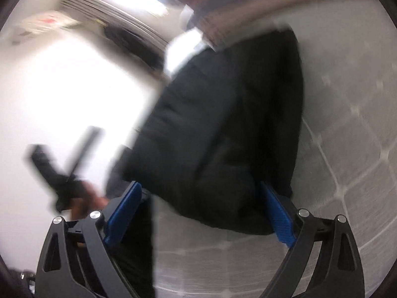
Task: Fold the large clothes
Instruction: 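Release the folded jacket onto the bed and withdraw both tools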
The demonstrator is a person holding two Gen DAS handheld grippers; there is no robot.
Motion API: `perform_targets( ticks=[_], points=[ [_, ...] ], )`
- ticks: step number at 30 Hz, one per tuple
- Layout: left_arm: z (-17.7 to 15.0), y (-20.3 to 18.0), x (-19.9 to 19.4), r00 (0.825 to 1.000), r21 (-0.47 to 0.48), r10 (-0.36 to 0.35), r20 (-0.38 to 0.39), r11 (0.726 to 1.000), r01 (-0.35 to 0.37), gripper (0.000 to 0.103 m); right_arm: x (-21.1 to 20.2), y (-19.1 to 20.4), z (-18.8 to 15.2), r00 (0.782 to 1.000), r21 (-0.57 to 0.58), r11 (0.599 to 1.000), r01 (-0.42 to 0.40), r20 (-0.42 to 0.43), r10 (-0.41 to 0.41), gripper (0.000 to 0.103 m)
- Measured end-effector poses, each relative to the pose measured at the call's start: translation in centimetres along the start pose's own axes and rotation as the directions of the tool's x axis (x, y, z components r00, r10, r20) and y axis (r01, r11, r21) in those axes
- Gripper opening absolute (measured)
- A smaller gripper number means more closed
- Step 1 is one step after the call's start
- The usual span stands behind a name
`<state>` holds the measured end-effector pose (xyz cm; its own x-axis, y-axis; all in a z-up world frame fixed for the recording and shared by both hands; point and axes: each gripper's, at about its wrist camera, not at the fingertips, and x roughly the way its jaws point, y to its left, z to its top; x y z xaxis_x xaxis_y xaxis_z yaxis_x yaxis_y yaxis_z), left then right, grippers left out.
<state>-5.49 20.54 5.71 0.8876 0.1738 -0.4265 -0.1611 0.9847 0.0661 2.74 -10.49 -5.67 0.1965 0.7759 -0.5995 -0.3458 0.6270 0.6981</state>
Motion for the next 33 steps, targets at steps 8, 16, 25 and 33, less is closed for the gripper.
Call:
perform_targets(
  ticks=[8, 16, 25, 33],
  points=[
    [0.0, -0.6, -1.1, 1.0, 0.003, 0.004, -0.002, 1.0, -0.004, 0.086, -2.4, 2.4, -1.5, 0.986, -0.058, 0.997, 0.056, 0.161, -0.046, 0.091],
    [-0.2, -1.0, -1.2, 1.0, 0.0, 0.017, -0.001, 1.0, -0.017, 0.086, 2.5, 1.7, -1.1, 0.993, -0.067, 0.991, 0.118, 0.01, -0.118, 0.097],
    [-0.8, -0.7, -0.3, 0.998, -0.024, -0.007, -0.064, 1.0, 0.005, 0.087, -2.4, 4.1, -2.7, 0.96, -0.109, 0.974, 0.197, 0.222, -0.169, 0.097],
    [-0.7, -2.0, -0.9, 0.999, 0.015, -0.002, -0.043, 1.0, 0.002, 0.087, -4.0, 12.2, -3.6, 0.789, -0.27, 0.784, 0.558, 0.466, -0.401, 0.097]
  ],
)
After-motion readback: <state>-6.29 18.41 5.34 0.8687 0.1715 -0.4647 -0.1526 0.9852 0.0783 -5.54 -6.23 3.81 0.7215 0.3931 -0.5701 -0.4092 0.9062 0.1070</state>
